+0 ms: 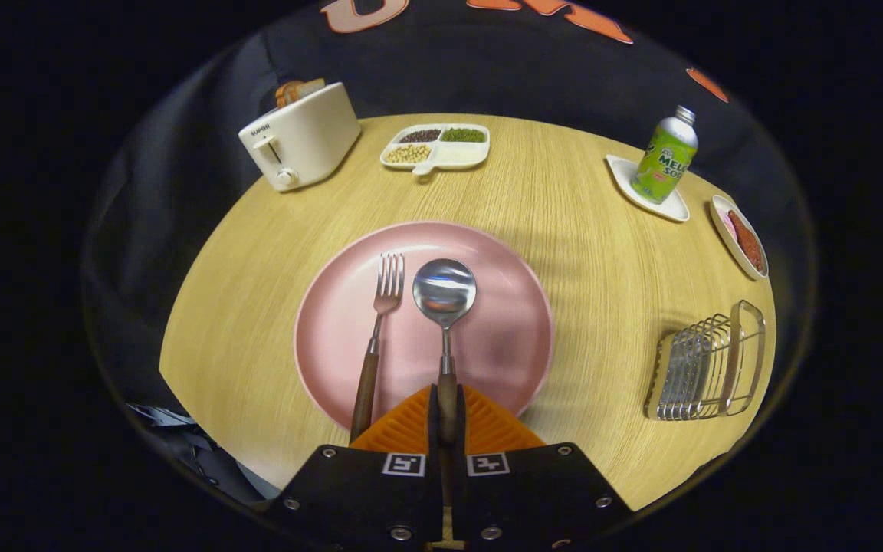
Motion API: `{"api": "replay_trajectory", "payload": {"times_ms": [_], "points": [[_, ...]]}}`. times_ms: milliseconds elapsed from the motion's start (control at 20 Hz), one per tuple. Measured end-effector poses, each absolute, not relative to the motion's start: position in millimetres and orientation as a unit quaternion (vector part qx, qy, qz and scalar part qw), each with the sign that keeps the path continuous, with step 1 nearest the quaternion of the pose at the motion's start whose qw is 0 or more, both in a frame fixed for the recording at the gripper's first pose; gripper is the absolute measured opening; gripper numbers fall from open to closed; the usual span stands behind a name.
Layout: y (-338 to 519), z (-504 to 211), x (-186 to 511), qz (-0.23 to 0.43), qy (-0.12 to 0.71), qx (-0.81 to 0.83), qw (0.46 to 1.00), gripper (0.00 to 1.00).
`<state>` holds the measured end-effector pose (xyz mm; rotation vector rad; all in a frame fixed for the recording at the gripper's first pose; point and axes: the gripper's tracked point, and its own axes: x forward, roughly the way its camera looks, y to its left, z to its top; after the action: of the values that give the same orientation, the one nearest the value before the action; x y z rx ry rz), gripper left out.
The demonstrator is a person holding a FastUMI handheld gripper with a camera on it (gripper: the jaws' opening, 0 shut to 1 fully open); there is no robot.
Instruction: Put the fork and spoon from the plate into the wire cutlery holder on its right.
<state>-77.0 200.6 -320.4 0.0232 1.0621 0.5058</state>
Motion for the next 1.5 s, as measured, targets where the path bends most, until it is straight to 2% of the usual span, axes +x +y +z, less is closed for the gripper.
{"api": "replay_trajectory", "payload": {"times_ms": [700, 1050, 1500], "points": [[39.9, -227.8, -38.9, 0.127, 0.399, 0.054, 0.906, 0.05], [-36.9, -256.4, -50.1, 0.073, 0.467, 0.013, 0.881, 0.05], [-46.7, -288.7, -73.4, 0.101, 0.574, -0.033, 0.812, 0.06]]}}
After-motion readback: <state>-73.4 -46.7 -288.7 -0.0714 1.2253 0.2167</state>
